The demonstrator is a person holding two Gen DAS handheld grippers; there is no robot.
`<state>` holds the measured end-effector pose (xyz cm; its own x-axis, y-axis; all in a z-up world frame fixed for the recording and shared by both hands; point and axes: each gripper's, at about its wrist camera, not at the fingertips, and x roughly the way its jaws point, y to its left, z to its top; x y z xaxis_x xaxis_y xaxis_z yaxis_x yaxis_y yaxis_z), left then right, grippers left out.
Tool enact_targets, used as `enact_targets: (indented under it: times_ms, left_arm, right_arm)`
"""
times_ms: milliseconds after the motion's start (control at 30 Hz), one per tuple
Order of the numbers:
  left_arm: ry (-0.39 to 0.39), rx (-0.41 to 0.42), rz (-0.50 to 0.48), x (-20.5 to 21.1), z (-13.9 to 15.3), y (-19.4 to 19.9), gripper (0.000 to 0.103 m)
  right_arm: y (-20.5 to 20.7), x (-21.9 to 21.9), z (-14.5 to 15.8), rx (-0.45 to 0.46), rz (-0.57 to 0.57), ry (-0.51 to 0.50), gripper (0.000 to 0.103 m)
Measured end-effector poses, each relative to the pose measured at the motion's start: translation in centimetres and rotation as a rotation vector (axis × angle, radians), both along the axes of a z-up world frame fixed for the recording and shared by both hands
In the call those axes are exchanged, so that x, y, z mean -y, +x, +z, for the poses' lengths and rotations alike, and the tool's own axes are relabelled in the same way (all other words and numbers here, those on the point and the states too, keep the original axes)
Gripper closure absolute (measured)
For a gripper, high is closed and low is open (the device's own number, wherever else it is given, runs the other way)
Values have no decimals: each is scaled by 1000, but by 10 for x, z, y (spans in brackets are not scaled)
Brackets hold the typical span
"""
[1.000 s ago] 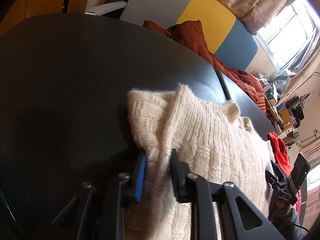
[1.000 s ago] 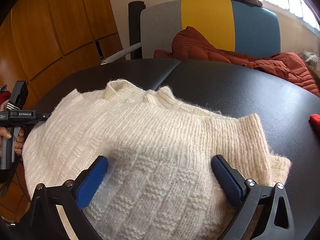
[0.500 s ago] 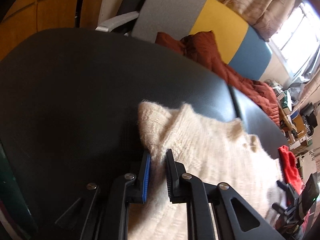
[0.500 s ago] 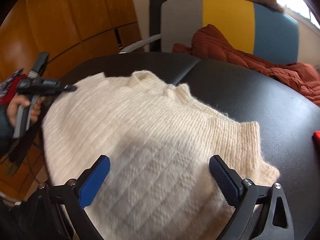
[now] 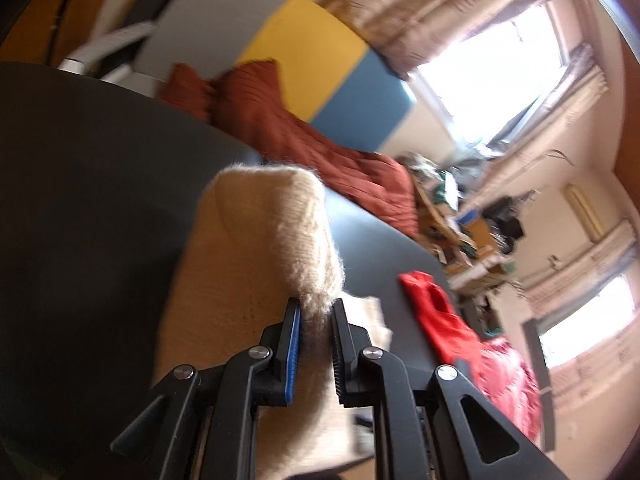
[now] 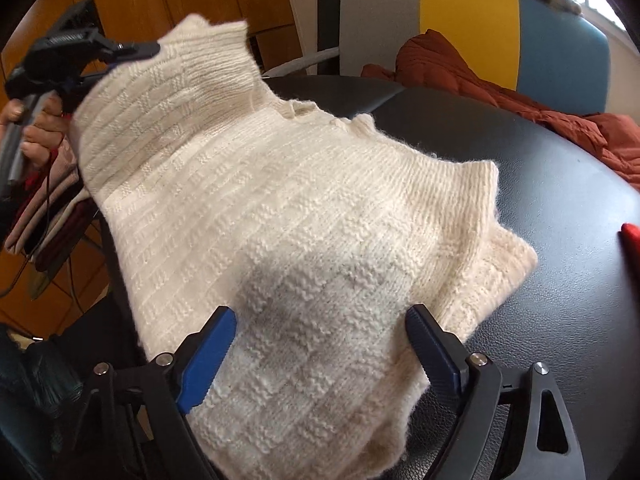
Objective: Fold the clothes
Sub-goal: 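Grasp the sweater side with the left gripper and fold it inward, then open the left gripper to release the folded side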
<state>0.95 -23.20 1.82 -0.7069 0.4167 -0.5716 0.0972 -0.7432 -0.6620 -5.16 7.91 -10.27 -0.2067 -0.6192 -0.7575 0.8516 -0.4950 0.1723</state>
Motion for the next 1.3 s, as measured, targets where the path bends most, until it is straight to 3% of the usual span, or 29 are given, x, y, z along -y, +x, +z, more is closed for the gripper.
enact_targets:
  times_ms: [267,467,500,533,733,900,1067,1100,1133,1300]
  left_arm:
    - [84,36,-172,-100,3,-52,91]
    - [79,114,-271,-165,-27,-105,92]
    - [83,128,-287,-175,-33,-114,103]
    - [106,149,-301,-180,-43,-119,103]
    - [101,252,-314,-200,-86,-128,103]
    - [144,139,-339,-199,-58,-120,98]
    - [123,-22,-220,-139,-12,-91,92]
    - [105,-32,-180,-126,-10,-85,92]
    - [84,-36,-139,-111,-10,-77,92]
    - [-14,10,26,-43,-38,-36,91]
  right_arm:
    - [3,-15,-7,19,-46,-100,14]
    - [7,-25,-12,24,-67,-178,14]
    - [7,-28,-13,25,-67,-193,14]
    - [8,-30,-14,26,-67,-206,14]
    - [11,-39,-17,28,-63,-248,14]
    - [15,-43,-17,22,-62,-261,14]
    - [25,-54,-10,9,-71,-257,12]
    - [28,-58,-7,7,-73,-252,10]
    - [31,-65,-2,6,-80,-249,1]
    - [45,-106,34,-12,-105,-277,0]
